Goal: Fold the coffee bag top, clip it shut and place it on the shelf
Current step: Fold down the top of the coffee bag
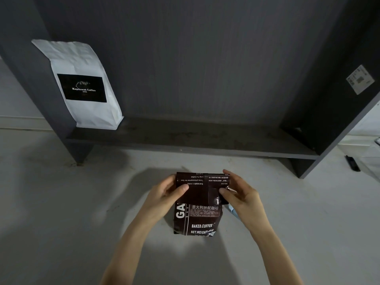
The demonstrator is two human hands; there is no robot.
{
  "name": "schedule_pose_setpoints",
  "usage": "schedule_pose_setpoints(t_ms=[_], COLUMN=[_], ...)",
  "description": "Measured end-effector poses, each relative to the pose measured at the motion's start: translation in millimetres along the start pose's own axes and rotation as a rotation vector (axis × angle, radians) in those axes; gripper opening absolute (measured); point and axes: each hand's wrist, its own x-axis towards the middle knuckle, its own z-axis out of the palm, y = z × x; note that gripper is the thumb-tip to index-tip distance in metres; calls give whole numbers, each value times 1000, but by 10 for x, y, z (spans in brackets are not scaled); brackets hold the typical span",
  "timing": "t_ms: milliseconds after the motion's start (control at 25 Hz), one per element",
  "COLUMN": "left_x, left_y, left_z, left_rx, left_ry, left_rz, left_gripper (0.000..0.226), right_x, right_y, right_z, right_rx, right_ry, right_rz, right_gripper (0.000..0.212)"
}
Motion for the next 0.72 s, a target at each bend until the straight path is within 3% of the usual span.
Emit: schedule_pose_setpoints(t_ms=[240, 440, 600, 720], left_x=[28, 31, 18, 31], left_y=[-111, -167, -168, -178], left_z=[0, 58, 108, 125], left_rx=[21, -69, -105, -88], left_ry=[21, 120, 158, 191], left_rz=[58, 65, 68, 89], left_gripper=[32, 21, 17, 18], right_x=[10, 4, -11, -6], right_y=[63, 72, 87, 116], right_z=[45, 43, 65, 85], right_rx=[-72, -93, -117, -115], right_ry=[91, 96, 182, 233], right_rz=[8, 17, 39, 38], right_gripper=[28, 25, 13, 15])
